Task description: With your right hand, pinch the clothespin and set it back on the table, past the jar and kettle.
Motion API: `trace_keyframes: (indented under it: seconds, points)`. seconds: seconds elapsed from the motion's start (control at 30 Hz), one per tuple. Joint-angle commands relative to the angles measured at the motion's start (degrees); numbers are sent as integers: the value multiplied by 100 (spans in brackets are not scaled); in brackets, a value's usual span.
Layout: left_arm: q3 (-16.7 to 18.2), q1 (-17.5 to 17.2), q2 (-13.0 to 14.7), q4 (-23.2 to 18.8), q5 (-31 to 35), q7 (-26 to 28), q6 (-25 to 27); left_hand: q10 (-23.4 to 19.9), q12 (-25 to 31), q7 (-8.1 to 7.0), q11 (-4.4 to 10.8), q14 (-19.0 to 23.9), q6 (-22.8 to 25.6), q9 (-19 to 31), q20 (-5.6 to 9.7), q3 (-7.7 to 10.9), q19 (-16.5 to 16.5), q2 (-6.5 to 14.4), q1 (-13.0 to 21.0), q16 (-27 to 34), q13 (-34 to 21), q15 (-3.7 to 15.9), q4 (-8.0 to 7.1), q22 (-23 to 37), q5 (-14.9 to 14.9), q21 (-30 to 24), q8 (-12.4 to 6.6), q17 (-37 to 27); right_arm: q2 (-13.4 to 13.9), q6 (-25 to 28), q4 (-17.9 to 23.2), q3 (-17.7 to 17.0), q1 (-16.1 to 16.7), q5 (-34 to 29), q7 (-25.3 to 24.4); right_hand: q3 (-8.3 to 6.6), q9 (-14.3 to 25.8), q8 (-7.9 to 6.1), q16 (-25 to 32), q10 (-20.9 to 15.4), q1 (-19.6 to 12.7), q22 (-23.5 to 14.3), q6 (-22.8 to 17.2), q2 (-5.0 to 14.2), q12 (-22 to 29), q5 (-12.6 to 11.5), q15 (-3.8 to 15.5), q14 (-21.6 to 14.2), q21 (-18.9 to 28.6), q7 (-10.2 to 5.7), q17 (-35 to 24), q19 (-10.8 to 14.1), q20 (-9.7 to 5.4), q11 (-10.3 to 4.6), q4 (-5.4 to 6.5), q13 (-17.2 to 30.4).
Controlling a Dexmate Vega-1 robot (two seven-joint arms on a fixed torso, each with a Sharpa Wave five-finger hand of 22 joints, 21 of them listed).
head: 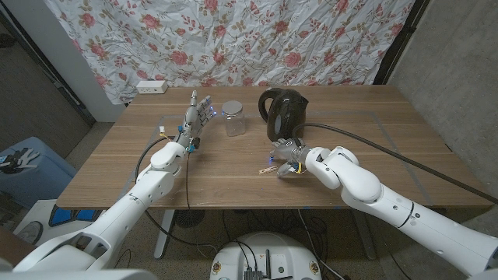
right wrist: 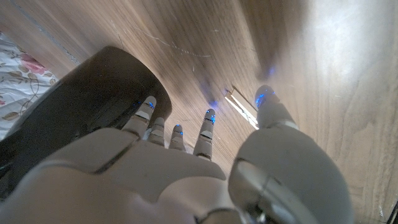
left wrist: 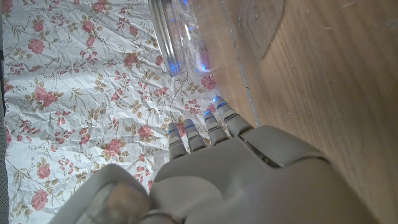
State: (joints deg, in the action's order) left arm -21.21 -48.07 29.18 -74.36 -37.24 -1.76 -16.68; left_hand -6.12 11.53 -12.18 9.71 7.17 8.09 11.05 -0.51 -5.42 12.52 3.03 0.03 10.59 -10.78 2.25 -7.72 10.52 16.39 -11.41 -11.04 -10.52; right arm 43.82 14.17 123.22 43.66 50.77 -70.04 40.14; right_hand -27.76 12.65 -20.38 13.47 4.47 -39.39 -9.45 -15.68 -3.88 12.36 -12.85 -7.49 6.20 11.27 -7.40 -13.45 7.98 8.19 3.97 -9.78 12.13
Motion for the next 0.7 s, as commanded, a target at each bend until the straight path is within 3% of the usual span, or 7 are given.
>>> trace_keyframes:
  seconds: [0.03, 0.4, 0.7]
  points:
    - [0, -1, 1, -1, 0, 0, 1, -18, 35, -50, 46, 47, 1, 27, 3, 4, 52, 46, 19, 28, -12, 40, -32, 14, 20, -43, -35, -21, -65, 26, -121, 44, 29, -93, -169, 3, 16, -100, 61, -89, -34, -35, -194, 90, 53, 37, -22, -105, 4, -34, -20, 77, -18, -39, 30, 23]
    - [0, -1, 1, -1, 0, 0, 2, -15, 34, -50, 43, 50, 2, 28, -1, 4, 49, 47, 19, 29, -12, 37, -33, 14, 20, -42, -36, -21, -59, 56, -163, 38, 92, -119, -409, 37, 24, -326, 145, -327, -121, -36, -655, 85, 100, 104, 51, -311, 37, -148, -46, 250, -79, -109, 15, 18]
    - [1, -2, 2, -1, -1, -1, 1, -20, 36, -50, 45, 46, 3, 28, -5, 4, 48, 47, 19, 28, -12, 38, -33, 14, 20, -42, -36, -21, -19, -19, -199, 30, 150, -83, -793, 69, 19, -616, 218, -609, -279, -37, -1274, 66, 143, 197, 158, -502, 50, -296, -71, 420, -119, -204, -4, 10]
